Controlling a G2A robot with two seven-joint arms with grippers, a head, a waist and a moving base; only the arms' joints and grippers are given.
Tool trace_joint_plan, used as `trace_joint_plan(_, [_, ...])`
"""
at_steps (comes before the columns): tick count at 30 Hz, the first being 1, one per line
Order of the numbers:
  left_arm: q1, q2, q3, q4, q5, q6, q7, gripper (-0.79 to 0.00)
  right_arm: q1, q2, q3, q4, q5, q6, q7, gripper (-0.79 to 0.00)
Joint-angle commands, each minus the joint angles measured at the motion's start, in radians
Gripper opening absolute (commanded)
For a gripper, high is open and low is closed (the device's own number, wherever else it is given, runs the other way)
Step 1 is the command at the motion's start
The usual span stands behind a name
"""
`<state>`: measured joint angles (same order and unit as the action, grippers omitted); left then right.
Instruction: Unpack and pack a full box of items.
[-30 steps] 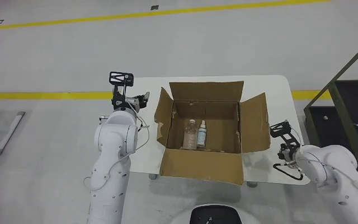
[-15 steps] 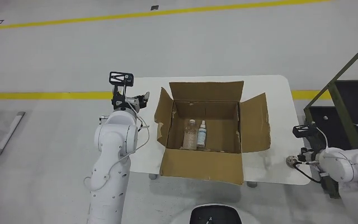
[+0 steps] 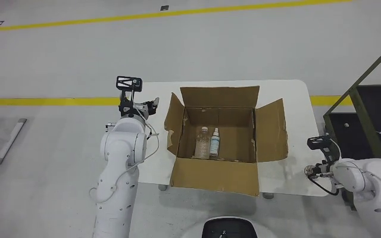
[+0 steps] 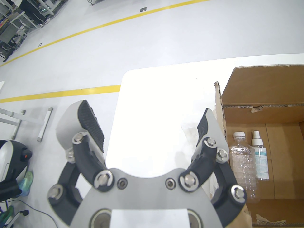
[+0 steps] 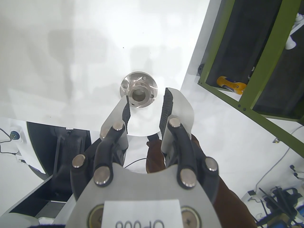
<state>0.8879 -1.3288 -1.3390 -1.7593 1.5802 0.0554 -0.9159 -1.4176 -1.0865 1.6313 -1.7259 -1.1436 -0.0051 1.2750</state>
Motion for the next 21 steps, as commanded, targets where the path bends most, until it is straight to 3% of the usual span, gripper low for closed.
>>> trace_joint_plan(1, [0.000, 0.000, 0.000, 0.000, 0.000, 0.000, 0.000, 0.000, 0.002, 0.000, -0.003, 0.010, 0.004, -0.001, -0.001, -0.456])
trace_joint_plan(16, [0.000, 0.000, 0.000, 0.000, 0.000, 0.000, 0.000, 0.000, 0.019, 0.000, -0.028, 0.082, 0.030, 0.012, -0.024, -0.443])
trace_joint_plan(21, [0.000, 0.000, 0.000, 0.000, 0.000, 0.000, 0.000, 0.000, 0.028, 0.000, -0.039, 0.096, 0.035, 0.011, -0.028, -0.496])
